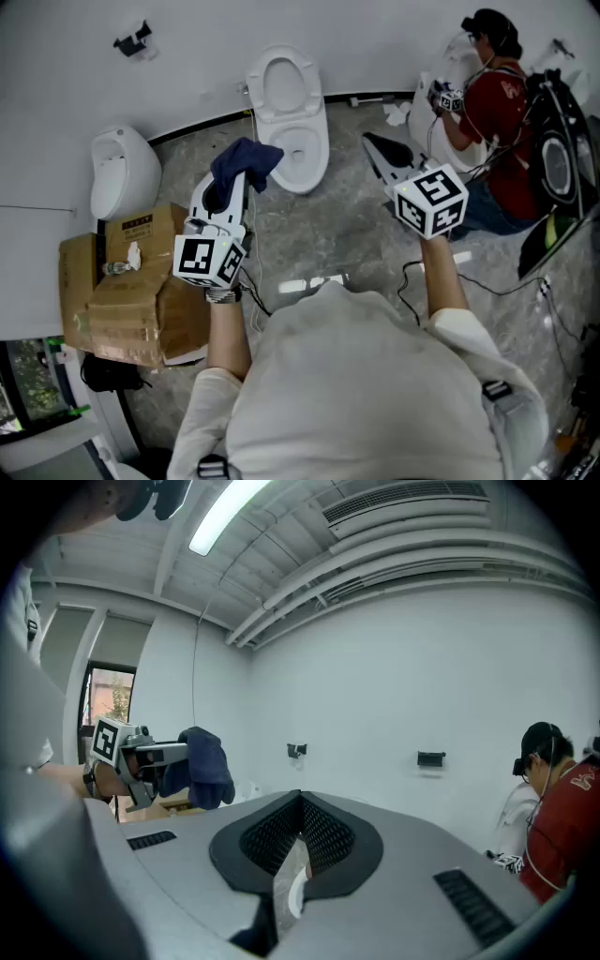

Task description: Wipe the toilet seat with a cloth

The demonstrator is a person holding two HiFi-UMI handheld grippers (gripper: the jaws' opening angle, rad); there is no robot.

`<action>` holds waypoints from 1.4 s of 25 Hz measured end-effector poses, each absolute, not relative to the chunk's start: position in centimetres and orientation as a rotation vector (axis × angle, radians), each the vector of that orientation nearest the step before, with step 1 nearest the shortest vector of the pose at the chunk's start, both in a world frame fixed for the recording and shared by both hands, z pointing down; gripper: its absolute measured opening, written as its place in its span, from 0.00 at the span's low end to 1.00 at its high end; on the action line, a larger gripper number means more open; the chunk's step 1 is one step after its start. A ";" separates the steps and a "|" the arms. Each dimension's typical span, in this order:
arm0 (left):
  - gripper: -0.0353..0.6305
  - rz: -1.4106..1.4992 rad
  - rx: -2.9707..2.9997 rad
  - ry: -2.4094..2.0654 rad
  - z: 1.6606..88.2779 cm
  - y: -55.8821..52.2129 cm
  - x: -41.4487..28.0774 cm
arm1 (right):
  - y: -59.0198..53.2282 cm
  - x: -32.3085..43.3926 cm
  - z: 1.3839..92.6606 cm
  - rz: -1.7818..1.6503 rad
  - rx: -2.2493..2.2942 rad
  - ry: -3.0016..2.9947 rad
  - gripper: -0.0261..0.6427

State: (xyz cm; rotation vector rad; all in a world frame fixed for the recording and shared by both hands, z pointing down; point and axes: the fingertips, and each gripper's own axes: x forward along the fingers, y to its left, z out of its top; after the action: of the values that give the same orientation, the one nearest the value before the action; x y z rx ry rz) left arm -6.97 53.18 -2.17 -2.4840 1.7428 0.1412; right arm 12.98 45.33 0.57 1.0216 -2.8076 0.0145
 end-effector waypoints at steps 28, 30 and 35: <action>0.12 0.053 -2.440 1.867 0.1 44.7 -4.8 | 37.5 15.7 1.8 0.109 0.866 -2.951 0.08; 0.12 0.037 -2.431 1.858 0.6 42.3 -5.9 | 35.6 14.7 2.2 0.097 0.853 -2.932 0.08; 0.12 -0.022 -2.408 1.846 1.3 35.2 -9.3 | 29.3 11.8 2.0 0.073 0.899 -2.910 0.08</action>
State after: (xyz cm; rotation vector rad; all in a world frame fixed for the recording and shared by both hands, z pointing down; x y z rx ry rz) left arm -9.28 35.17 1.29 -2.4082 1.8464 -0.0219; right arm 11.77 29.29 1.97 0.8987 -2.9098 0.0730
